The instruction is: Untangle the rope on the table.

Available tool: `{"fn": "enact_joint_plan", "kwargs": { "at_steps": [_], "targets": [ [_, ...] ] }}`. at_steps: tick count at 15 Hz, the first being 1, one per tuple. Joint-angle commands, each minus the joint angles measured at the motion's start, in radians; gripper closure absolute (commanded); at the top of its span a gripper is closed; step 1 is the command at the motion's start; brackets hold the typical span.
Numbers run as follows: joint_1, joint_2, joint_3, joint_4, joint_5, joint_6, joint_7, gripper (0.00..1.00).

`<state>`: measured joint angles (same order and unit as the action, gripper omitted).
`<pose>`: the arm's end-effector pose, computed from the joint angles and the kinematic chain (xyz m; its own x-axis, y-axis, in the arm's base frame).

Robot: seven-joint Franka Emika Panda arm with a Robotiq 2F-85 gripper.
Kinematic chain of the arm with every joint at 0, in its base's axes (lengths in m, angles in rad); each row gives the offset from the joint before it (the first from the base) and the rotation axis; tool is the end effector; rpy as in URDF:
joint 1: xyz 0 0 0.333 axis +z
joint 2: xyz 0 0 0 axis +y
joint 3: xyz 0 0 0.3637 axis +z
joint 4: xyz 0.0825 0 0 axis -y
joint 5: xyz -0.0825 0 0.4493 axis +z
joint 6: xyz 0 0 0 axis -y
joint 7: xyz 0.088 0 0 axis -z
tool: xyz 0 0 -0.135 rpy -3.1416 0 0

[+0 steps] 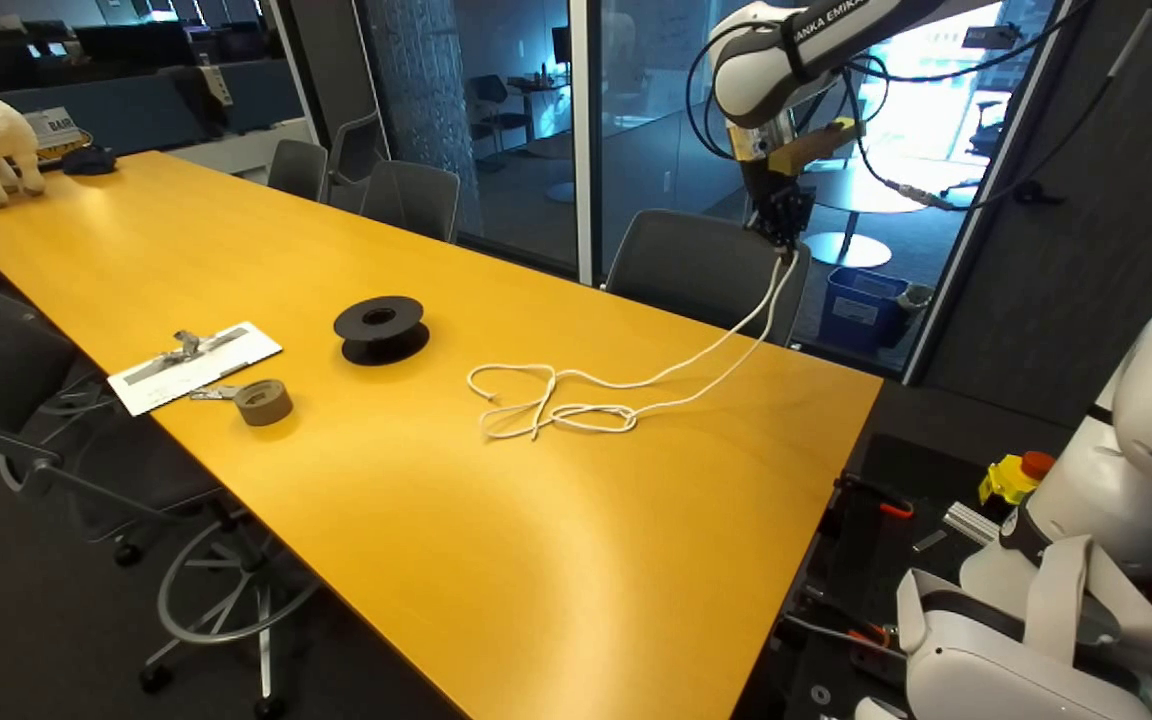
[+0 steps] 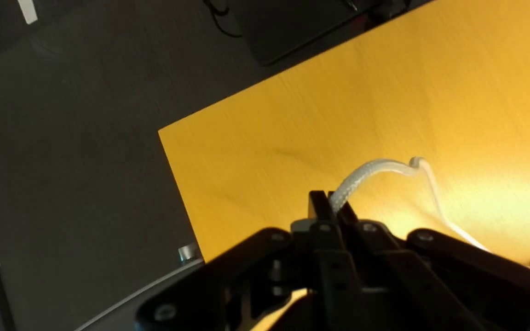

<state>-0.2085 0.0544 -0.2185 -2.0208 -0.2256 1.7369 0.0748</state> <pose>0.5127 -0.2614 0.3939 0.8458 -0.4281 -0.3183 -0.3684 -0.9003 0.2319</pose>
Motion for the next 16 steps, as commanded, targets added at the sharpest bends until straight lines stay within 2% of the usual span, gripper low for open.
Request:
{"fn": "enact_joint_plan", "kwargs": {
  "at_steps": [1,9,16],
  "targets": [
    [-0.029,-0.022,-0.018,-0.090,0.013,0.026,-0.154,0.98],
    [-0.104,0.155,-0.064,-0.072,0.004,0.012,-0.326,0.99],
    [-0.181,0.277,-0.092,0.000,-0.001,-0.015,-0.390,0.99]
  ]
}}
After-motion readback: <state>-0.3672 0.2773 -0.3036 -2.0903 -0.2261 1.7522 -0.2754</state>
